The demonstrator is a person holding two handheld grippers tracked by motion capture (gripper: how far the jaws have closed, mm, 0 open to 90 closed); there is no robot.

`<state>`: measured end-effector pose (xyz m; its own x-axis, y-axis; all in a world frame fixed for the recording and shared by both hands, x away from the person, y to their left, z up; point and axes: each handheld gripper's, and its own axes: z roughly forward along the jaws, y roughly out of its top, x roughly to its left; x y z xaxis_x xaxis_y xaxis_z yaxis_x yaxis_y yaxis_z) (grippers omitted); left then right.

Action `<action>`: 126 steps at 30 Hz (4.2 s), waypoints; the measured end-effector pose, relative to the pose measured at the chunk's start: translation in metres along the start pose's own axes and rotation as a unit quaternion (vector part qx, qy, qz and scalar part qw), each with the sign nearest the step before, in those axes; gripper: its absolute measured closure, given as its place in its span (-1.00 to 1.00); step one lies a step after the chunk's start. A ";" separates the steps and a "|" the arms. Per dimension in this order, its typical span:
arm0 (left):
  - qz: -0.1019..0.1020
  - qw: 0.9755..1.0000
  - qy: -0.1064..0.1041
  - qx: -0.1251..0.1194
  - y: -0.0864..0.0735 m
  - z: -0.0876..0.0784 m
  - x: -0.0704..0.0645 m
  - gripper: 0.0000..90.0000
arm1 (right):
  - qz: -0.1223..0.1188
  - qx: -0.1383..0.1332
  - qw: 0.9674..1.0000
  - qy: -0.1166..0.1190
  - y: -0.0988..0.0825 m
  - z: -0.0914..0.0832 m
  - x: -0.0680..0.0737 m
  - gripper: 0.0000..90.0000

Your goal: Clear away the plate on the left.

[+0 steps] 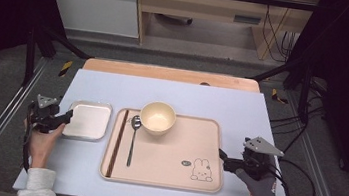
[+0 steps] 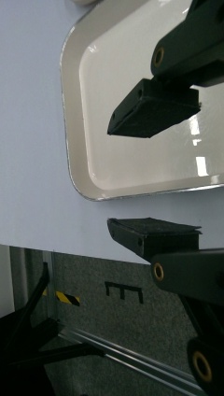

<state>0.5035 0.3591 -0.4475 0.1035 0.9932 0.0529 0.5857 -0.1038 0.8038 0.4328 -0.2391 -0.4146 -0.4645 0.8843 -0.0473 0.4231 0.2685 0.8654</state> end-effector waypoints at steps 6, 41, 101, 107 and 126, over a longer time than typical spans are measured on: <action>-0.001 1.000 0.004 0.016 -0.002 0.011 0.004 0.11 | -0.001 0.001 1.000 -0.001 0.000 0.000 0.000 -0.94; -0.045 0.996 -0.045 0.062 -0.010 0.031 0.019 0.81 | -0.002 0.004 1.000 -0.004 0.000 0.000 0.001 -0.94; -0.034 0.990 -0.056 -0.122 0.026 -0.063 -0.006 0.97 | -0.003 0.003 1.000 -0.005 -0.001 0.000 0.002 -0.94; -0.037 0.987 -0.074 -0.139 0.029 -0.071 -0.010 0.97 | -0.003 0.004 1.000 -0.004 -0.001 0.001 0.002 -0.94; 0.008 0.981 -0.105 -0.163 0.041 -0.090 -0.043 0.97 | -0.005 0.004 1.000 -0.004 -0.001 0.001 0.002 -0.94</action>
<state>0.4502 0.3169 -0.3637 0.2949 0.9551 -0.0287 0.2977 -0.0633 0.9526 0.4319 -0.2371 -0.4157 -0.4619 0.8848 -0.0606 0.4247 0.2806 0.8608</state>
